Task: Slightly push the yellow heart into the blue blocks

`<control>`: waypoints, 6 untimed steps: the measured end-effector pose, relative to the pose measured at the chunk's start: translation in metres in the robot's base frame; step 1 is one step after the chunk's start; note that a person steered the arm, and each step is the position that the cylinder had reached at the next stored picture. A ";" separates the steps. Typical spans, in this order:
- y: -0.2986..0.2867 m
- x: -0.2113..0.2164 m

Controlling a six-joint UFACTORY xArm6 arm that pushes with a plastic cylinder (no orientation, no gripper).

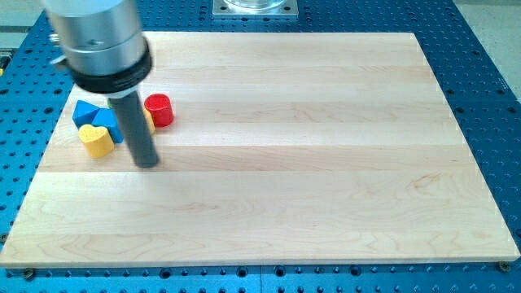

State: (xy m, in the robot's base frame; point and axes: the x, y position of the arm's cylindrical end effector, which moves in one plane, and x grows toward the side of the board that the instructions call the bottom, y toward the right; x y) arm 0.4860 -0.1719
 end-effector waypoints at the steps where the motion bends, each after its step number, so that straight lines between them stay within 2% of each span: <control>1: -0.048 0.004; 4: -0.069 -0.001; 6: -0.069 -0.024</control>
